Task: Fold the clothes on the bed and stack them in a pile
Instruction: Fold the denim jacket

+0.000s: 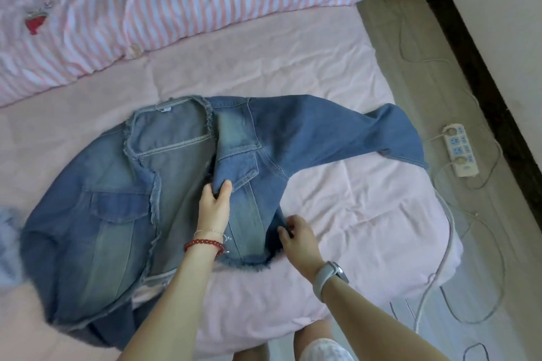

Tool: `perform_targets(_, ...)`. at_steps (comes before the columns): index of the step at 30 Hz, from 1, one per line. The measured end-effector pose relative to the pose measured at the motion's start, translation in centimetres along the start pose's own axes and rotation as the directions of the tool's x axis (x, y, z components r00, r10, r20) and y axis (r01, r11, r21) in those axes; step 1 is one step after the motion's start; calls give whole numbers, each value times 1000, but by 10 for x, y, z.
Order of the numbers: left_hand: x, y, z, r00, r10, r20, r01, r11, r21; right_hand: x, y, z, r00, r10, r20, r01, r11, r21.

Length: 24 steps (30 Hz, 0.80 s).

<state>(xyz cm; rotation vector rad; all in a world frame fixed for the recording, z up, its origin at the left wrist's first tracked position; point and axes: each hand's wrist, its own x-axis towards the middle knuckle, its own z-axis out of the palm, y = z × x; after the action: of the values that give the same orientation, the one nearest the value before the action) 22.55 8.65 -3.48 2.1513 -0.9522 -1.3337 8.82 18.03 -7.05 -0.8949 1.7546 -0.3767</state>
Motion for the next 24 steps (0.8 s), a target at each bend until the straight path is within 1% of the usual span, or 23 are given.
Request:
perform_targets(2,3,7,-6,998,53,-26,-54,998,-34,-10,-4,-5,999,11,-48,-5,992,127)
perform_targets(5,5,16,-17,976,175,-128,-184,981,-67,-35,6,-22,969,76,-234,4,946,324)
perform_targets(6,5,16,-20,970,191,-152,-203,977,-66,-45,14,-28,950,123,-287,-15,936,351)
perform_targets(7,4,13,-22,972,187,-144,-198,978,-60,-54,22,-32,929,173,-329,-51,936,348)
perform_targets(8,3,8,-22,983,158,-97,-163,985,-56,-61,29,-36,912,223,-344,-111,943,315)
perform_targets(10,-2,-7,-18,999,36,34,-35,999,-12,-66,40,-38,899,326,-294,-282,942,181)
perform_targets(11,-6,-16,-17,998,-21,61,19,999,29,-65,42,-38,886,377,-269,-359,926,117)
perform_targets(12,-9,-26,-18,998,-46,51,42,997,64,-61,42,-36,866,411,-284,-406,910,80)
perform_targets(13,-13,-36,-22,999,-42,15,41,994,100,-57,39,-33,843,416,-341,-424,904,56)
perform_targets(14,-19,-46,-27,999,-22,-31,26,989,143,-54,33,-29,820,378,-430,-412,911,16)
perform_targets(15,-26,-57,-35,997,9,-74,6,979,205,-53,25,-23,808,277,-520,-361,930,-67)
perform_targets(16,-34,-71,-44,993,57,-101,-26,956,292,-55,18,-15,819,104,-564,-257,946,-199)
perform_targets(17,-42,-86,-55,986,137,-94,-86,906,415,-58,10,-5,839,-113,-532,-101,929,-357)
perform_targets(18,-49,-101,-67,973,226,-39,-166,814,557,-61,3,7,837,-333,-435,82,862,-501)
perform_targets(19,-54,-116,-80,957,285,48,-241,694,679,-65,-3,19,808,-510,-294,253,751,-610)
perform_targets(20,-55,-131,-94,944,301,139,-296,577,762,-67,-7,33,767,-628,-133,393,624,-676)
perform_targets(21,-54,-144,-108,935,291,202,-327,488,809,-69,-10,47,726,-687,21,495,502,-709)
perform_targets(22,-50,-153,-123,931,279,236,-341,432,835,-69,-12,61,698,-699,155,561,399,-725)
perform_targets(23,-44,-160,-137,931,273,243,-339,395,854,-68,-14,76,683,-681,263,600,318,-734)
perform_targets(24,-36,-166,-150,932,272,239,-329,362,872,-65,-15,90,692,-639,337,605,259,-753)
